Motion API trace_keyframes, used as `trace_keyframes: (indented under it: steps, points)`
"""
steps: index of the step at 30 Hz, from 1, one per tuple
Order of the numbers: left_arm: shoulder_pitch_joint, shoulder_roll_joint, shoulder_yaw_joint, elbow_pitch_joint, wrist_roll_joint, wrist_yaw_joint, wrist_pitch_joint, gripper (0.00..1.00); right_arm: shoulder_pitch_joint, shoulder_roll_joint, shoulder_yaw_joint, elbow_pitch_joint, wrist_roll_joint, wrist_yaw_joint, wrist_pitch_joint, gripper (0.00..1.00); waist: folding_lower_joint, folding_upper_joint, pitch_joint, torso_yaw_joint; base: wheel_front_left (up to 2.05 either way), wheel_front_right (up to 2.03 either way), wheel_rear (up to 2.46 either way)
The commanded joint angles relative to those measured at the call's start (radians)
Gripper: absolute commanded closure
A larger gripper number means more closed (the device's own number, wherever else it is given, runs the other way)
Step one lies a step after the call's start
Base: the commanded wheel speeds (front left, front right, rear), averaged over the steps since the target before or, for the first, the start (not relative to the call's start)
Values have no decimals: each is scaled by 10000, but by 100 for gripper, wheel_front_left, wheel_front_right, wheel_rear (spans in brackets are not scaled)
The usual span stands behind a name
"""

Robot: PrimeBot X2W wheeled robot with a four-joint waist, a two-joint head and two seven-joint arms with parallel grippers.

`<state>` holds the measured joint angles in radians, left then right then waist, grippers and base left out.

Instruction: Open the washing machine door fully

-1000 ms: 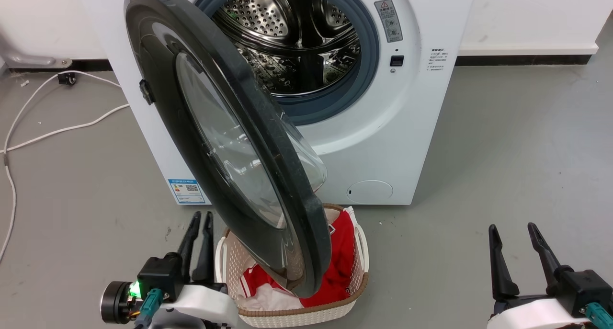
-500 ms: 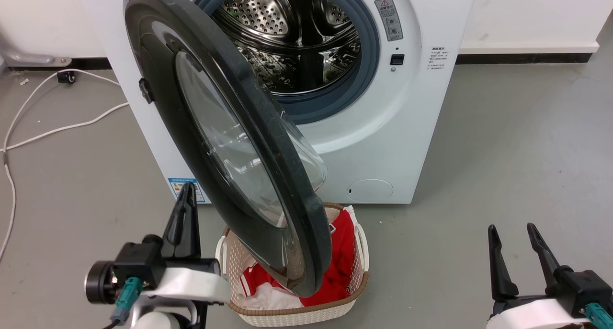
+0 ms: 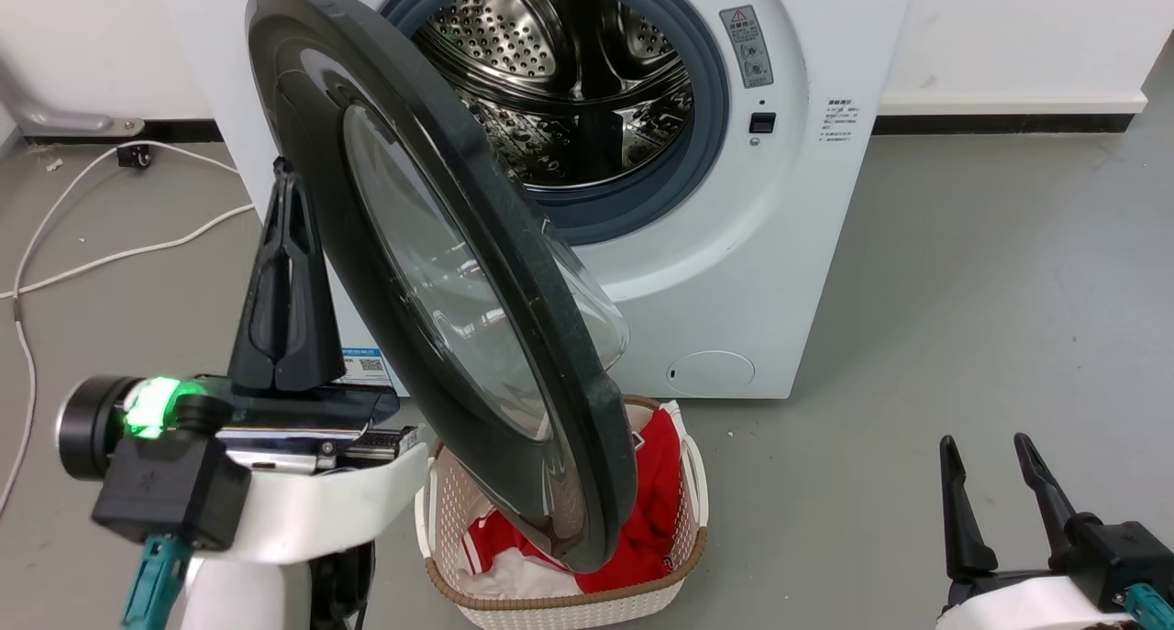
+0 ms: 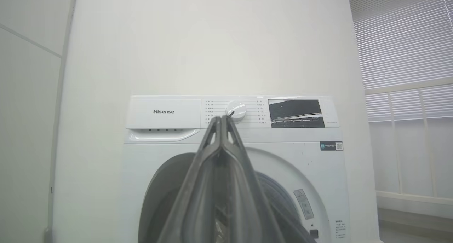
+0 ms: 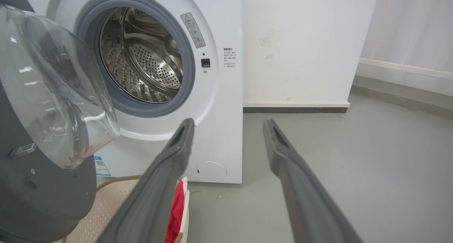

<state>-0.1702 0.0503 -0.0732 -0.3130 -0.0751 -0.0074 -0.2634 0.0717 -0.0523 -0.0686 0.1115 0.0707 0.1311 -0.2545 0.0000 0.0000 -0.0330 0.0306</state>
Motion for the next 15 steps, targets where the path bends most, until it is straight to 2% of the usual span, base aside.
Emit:
trace_keyframes:
  steps: [1,7,15]
  points:
    - [-92,-1,-71,-295,89,36,-20,100,164,38,-14,-15,-15,-6,-10,0,0,0,-17,-5,0,0,0]
    - [-192,-1,-665,-1320,132,-109,-20,100,164,38,21,-38,10,-6,7,0,0,0,-69,-48,0,0,0]
    - [141,-1,-2503,-1178,-465,-556,485,100,220,38,99,-63,81,-6,64,0,0,0,-60,-142,0,0,0]
